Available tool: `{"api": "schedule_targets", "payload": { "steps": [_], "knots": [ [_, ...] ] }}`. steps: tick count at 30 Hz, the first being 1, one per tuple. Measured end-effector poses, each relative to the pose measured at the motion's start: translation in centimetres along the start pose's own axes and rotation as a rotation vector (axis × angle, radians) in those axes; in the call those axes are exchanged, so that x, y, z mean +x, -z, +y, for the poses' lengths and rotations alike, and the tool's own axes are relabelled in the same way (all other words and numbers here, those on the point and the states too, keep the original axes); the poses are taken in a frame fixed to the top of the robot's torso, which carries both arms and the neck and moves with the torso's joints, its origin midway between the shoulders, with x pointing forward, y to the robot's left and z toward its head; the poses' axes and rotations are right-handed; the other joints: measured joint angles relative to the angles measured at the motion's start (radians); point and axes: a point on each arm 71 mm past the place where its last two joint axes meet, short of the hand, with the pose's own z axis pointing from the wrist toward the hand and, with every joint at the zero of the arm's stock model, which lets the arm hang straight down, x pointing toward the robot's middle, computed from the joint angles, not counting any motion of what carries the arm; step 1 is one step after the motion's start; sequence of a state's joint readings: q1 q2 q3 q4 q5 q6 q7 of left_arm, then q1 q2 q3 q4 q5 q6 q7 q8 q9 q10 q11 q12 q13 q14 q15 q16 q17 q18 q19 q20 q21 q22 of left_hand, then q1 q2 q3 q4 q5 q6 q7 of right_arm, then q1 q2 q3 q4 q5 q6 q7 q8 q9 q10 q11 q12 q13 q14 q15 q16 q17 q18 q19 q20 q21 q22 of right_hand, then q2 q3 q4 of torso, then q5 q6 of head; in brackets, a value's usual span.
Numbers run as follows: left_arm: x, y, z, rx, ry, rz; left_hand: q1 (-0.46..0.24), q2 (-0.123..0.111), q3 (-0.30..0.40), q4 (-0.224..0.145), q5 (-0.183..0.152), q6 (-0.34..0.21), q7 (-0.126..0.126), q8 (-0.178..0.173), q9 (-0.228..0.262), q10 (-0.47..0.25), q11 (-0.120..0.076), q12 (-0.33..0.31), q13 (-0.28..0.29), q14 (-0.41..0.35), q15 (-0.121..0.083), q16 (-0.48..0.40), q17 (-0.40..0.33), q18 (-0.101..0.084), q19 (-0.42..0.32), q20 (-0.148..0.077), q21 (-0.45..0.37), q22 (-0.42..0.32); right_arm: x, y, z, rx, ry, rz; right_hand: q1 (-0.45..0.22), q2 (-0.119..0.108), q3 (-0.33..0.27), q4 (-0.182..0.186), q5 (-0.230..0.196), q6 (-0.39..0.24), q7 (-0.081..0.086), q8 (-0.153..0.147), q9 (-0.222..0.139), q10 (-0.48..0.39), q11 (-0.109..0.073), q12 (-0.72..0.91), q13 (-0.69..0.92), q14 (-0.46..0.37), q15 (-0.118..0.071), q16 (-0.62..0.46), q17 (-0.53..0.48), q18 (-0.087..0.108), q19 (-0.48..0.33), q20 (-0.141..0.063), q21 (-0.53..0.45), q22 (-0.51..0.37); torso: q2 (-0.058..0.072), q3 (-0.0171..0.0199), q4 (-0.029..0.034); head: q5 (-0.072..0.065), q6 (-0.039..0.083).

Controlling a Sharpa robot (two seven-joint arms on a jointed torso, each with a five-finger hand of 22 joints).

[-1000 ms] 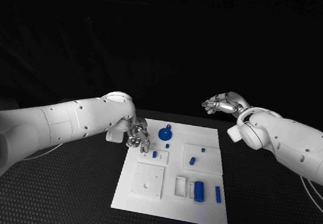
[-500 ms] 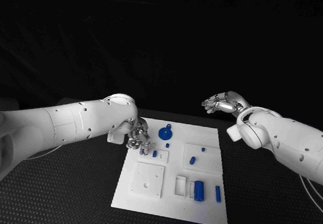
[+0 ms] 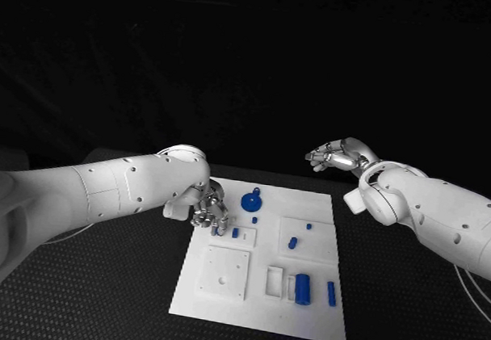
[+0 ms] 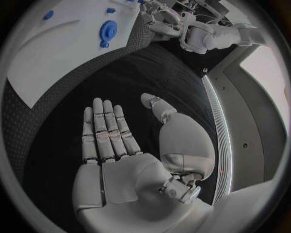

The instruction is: Assemble the parts on the task board

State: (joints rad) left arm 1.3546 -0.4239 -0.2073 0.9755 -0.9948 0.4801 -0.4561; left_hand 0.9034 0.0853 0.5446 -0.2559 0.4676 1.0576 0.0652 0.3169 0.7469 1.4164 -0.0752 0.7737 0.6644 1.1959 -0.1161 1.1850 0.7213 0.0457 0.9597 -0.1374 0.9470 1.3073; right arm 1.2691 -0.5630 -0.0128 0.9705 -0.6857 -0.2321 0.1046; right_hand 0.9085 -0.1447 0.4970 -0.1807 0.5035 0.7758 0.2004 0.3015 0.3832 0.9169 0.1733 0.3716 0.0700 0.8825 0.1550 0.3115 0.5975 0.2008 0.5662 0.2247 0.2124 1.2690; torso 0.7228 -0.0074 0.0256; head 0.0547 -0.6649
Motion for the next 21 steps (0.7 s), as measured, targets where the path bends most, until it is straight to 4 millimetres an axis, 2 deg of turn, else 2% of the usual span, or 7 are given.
{"api": "schedule_targets", "payload": {
  "steps": [4,5,6,9,10,21],
  "knots": [
    [0.05,-0.23,-0.06,-0.004,0.001,0.001,-0.006,-0.003,-0.001,-0.001,0.003,0.000,0.000,0.007,0.001,0.000,0.000,0.005,0.002,0.000,0.000,0.000,0.001,0.000,0.000,0.000,0.002,0.001,0.06,-0.03,0.04,-0.001,0.000,0.001,0.000,0.000,0.000,0.000,0.000,0.000,0.000,0.000,0.000,0.000,0.000,0.000,0.000,0.000,0.000,0.000,0.000,0.000,0.000,0.000,0.000,0.000,0.000,0.0000,-0.0002,0.000,0.000],
    [0.04,-0.26,-0.09,-0.004,0.001,0.001,-0.009,-0.005,-0.001,-0.001,0.024,0.000,0.000,0.010,0.008,0.000,0.000,0.005,0.002,0.000,0.000,0.000,0.001,0.000,0.000,0.000,0.005,0.001,0.07,-0.03,0.05,-0.001,0.000,0.001,0.000,0.000,0.000,0.000,0.000,0.000,0.000,0.000,0.000,0.000,0.000,0.000,0.000,0.000,0.000,0.000,0.000,0.000,0.000,0.000,0.000,0.000,0.000,0.0000,-0.0004,0.000,0.000],
    [0.04,-0.29,-0.13,-0.005,0.001,0.001,-0.011,-0.006,-0.001,-0.001,0.032,0.000,0.000,0.010,0.030,0.000,0.000,0.005,0.003,0.000,0.000,0.000,0.001,0.000,0.000,0.000,0.005,0.001,0.08,-0.04,0.05,-0.001,0.000,0.001,0.000,0.000,0.000,0.000,0.000,0.000,0.000,0.000,0.000,0.000,0.000,0.000,0.000,0.000,0.000,0.000,0.000,0.000,0.000,0.000,-0.004,0.000,0.000,0.0000,-0.0005,0.000,0.000],
    [0.04,-0.40,-0.19,-0.006,0.001,0.002,-0.016,-0.010,-0.001,-0.001,0.043,0.000,0.000,0.010,0.037,0.000,0.000,0.008,0.003,0.000,0.000,0.000,0.001,0.000,0.000,0.000,0.005,0.001,0.07,-0.04,0.05,-0.001,0.000,0.001,0.000,0.000,0.000,0.000,0.000,0.000,0.000,0.000,0.000,0.000,0.000,0.000,0.000,0.000,0.000,0.000,0.000,0.000,0.000,0.000,-0.004,0.000,0.000,0.0003,-0.0005,0.000,-0.001],
    [0.03,-0.43,-0.20,-0.007,0.001,0.002,-0.016,-0.010,-0.001,-0.001,0.045,0.000,0.000,0.010,0.050,0.000,0.000,0.008,0.003,0.000,0.000,0.000,0.002,0.000,0.000,0.000,0.005,0.001,0.08,-0.04,0.05,-0.001,0.000,0.001,0.000,0.000,0.000,0.000,0.000,0.000,0.000,0.000,-0.001,0.000,0.000,0.000,0.000,0.000,0.000,0.000,0.001,0.000,0.000,0.000,-0.004,0.001,0.000,0.0003,-0.0006,0.000,-0.001],
    [-0.08,-0.59,-0.07,-0.014,0.005,0.001,-0.016,-0.010,-0.002,-0.002,0.045,0.000,0.000,0.010,0.050,-0.003,-0.002,0.008,0.003,0.000,0.000,0.000,0.002,0.000,0.000,0.000,0.005,0.001,0.12,-0.06,0.07,-0.001,0.000,0.002,0.000,0.000,0.000,0.000,0.000,0.000,0.000,0.000,-0.001,0.000,0.000,0.000,0.000,0.000,0.000,0.000,0.001,0.000,0.000,0.000,-0.004,0.001,0.000,0.0009,-0.0006,-0.001,-0.001]
  ]
}}
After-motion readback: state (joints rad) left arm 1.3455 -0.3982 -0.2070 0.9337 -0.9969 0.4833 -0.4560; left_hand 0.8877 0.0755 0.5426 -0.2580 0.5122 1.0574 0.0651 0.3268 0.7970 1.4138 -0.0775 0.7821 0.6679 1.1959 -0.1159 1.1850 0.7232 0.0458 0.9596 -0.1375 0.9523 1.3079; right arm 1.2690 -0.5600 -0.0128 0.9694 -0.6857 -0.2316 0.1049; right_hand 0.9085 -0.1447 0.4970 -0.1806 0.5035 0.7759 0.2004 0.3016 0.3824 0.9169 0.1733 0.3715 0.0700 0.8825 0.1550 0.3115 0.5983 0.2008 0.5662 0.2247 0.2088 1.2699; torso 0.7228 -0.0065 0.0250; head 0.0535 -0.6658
